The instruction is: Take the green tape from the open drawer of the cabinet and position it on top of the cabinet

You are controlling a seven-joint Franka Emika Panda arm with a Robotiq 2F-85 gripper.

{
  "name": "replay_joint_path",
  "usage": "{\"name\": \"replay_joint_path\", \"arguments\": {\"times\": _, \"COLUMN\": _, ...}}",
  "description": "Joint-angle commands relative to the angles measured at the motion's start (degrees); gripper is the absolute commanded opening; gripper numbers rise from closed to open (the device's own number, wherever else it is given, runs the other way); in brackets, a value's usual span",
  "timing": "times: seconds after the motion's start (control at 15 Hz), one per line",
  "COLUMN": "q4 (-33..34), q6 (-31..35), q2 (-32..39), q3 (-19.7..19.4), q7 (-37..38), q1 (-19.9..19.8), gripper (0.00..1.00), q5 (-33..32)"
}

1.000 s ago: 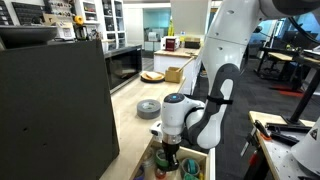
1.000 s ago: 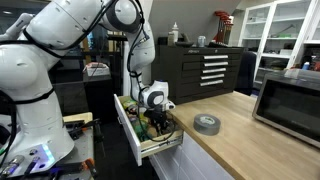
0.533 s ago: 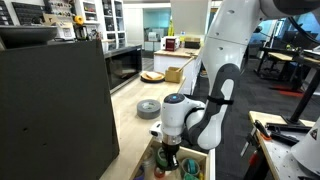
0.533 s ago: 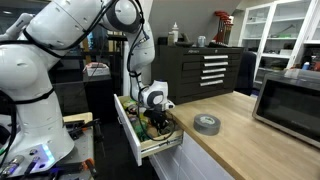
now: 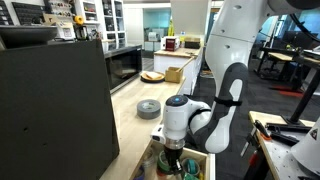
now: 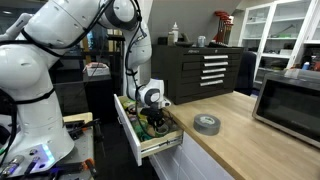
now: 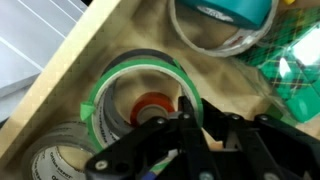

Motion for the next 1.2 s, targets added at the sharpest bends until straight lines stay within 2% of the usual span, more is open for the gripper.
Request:
{"name": "replay_joint_path", "arguments": {"times": 0.0, "q4": -5.2, "q6": -1.5, "q2": -6.5, "q3": -2.1, "q7": 1.2, "q1": 3.5, "gripper": 0.06, "q5": -1.6}}
{"name": "replay_joint_path", "arguments": {"times": 0.27, "q4": -7.5, "q6": -3.7, "q2": -11.0, "q3": -2.4, "q7": 0.9, "q1": 5.3, "gripper": 0.06, "q5": -2.5}}
{"name": "replay_joint_path", "arguments": {"times": 0.6, "q4": -9.7, "q6": -10.5, "q2": -17.4, "q3": 0.6, "q7": 0.4, "q1": 4.3, "gripper": 0.06, "q5": -2.1}}
{"name": "replay_joint_path", "arguments": {"times": 1.13, "q4": -9.8, "q6": -18.7, "q2": -26.7, "q3": 1.6, "q7": 2.1, "q1": 4.5, "gripper": 0.06, "q5": -2.8}}
